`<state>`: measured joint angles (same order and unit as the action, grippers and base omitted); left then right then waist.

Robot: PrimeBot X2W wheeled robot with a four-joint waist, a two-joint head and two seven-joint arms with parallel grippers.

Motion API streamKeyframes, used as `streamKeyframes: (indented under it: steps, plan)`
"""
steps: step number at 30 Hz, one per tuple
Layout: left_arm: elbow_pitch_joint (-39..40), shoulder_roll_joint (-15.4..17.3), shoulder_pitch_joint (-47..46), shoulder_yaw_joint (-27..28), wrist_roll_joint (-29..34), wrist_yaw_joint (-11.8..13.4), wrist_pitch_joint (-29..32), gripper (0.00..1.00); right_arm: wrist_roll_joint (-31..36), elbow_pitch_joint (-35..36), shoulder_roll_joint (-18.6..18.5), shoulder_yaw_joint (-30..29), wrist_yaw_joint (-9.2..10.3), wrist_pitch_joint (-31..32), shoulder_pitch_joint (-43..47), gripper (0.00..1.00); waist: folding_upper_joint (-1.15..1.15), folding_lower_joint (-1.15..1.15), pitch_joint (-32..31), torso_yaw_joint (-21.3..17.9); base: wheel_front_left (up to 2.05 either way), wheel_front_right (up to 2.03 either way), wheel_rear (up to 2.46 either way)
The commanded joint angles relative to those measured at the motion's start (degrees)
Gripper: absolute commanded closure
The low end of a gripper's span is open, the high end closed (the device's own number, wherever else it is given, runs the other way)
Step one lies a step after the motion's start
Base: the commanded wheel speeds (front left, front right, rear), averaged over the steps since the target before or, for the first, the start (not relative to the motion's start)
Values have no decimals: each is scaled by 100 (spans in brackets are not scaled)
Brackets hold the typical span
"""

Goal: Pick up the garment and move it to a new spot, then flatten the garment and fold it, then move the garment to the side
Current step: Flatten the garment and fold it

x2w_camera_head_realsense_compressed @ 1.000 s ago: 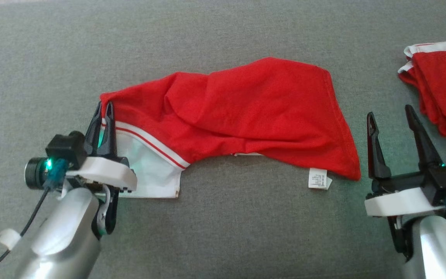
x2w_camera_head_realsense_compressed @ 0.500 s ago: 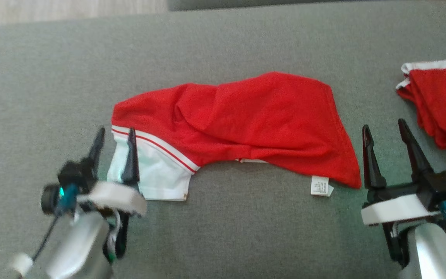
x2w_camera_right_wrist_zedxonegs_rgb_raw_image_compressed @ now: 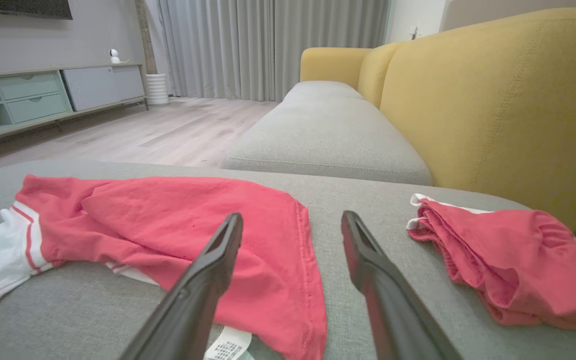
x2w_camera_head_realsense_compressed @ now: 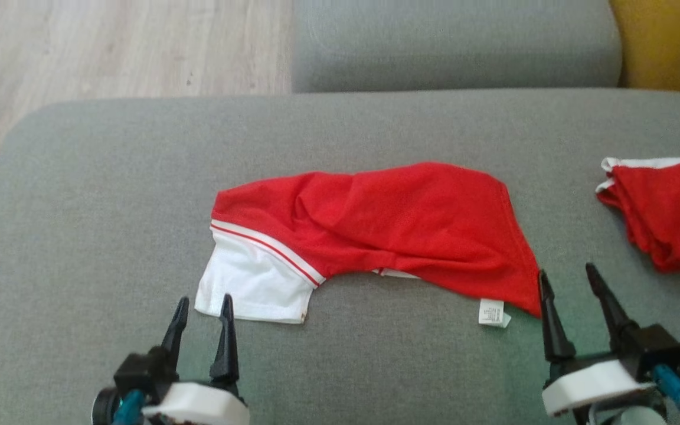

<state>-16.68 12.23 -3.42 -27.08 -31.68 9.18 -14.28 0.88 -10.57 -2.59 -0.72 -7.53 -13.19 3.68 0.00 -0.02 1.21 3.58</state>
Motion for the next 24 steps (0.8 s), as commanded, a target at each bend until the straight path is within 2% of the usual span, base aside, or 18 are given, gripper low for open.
streamKeyframes:
  steps: [1, 8, 24]
  plan:
    - [214, 44, -143, 246, 59, 44, -71, 0, -57, 147, -29, 155, 4, -81, -61, 0, 0, 2, -116, 38, 0, 0, 0]
    - [439, 29, 193, 232, 50, 110, -72, 0, -113, 56, -29, 264, 4, -91, 29, 0, 0, 2, -220, -12, 0, 0, 0]
    - [541, 67, 223, 188, -6, 201, 51, 0, -147, 4, -29, 320, 4, -105, -72, 0, 0, 2, -171, -1, 0, 0, 0]
